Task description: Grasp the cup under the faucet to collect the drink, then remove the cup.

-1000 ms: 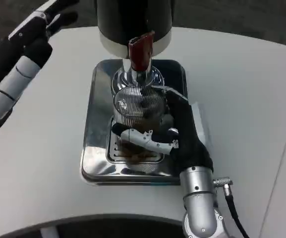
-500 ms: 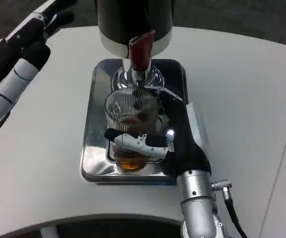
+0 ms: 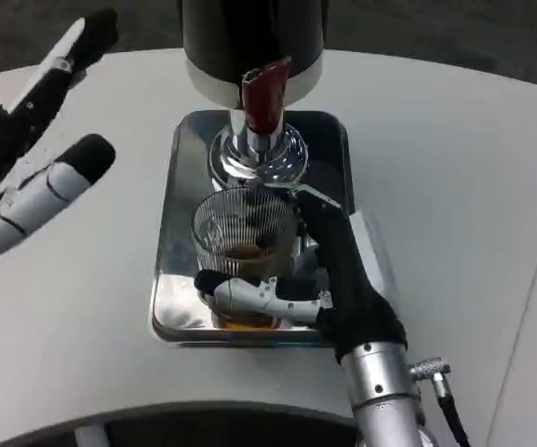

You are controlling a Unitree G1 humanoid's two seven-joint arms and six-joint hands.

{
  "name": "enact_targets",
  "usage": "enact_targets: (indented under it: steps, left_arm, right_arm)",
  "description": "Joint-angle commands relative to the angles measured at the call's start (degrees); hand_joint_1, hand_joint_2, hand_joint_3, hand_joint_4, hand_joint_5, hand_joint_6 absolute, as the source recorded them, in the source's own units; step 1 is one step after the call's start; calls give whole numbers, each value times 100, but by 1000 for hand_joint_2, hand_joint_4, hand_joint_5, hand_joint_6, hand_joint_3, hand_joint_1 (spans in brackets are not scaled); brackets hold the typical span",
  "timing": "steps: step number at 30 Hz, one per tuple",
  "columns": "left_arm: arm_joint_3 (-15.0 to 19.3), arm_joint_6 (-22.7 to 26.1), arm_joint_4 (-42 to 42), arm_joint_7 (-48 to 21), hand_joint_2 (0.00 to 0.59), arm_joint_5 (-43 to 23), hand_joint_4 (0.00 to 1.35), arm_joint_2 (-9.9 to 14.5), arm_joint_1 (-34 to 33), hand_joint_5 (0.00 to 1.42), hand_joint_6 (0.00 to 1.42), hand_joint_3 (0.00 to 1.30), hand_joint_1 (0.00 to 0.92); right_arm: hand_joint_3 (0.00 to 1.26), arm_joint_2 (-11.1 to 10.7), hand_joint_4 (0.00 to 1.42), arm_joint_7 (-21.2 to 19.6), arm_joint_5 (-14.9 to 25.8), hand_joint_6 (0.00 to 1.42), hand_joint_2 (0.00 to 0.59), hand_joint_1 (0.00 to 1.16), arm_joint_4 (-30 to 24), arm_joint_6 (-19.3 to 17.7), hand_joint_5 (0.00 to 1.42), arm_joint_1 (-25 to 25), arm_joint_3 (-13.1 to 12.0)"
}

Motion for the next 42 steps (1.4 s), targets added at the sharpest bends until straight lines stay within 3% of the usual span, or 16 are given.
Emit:
enact_targets:
  steps: [1, 6, 14, 24, 31, 37, 42]
  left_arm:
    - [168, -293, -145, 180, 186, 720, 0, 312, 439, 0, 0, 0, 0]
    - [235, -156, -308, 394, 178, 1388, 0, 421, 898, 0, 0, 0, 0]
    - [175, 555, -1180, 343, 129, 2552, 0, 590, 1625, 0, 0, 0, 0]
    - [-180, 1165, -1839, 138, 109, 3198, 0, 683, 2150, 0, 0, 0, 0]
    - [-335, 1204, -2130, 205, 90, 3540, 0, 631, 2459, 0, 0, 0, 0]
    - [-216, 734, -2067, 1041, 87, 3848, 0, 253, 2843, 0, 0, 0, 0]
    - [-237, 591, -2125, 1249, 83, 4008, 0, 181, 3103, 0, 0, 0, 0]
  right_arm:
    - [689, 47, 913, 94, -1, 1288, 59, 1110, -526, 49, 990, 254, 57]
    - [689, -37, 913, 202, -77, 1290, 59, 1110, -938, 176, 990, 412, 82]
    - [689, -138, 913, 479, -156, 1307, 59, 1110, -1612, 330, 990, 700, 153]
    - [695, -291, 913, 1086, -163, 1312, 59, 1110, -2848, 597, 1002, 1342, 276]
    - [698, -313, 924, 1231, -397, 1314, 59, 1110, -3763, 729, 1002, 1923, 460]
    - [702, -371, 925, 1496, -450, 1314, 59, 1110, -4259, 830, 1002, 2264, 612]
    - [709, -417, 925, 1702, -444, 1300, 59, 1110, -4566, 857, 1002, 2452, 671]
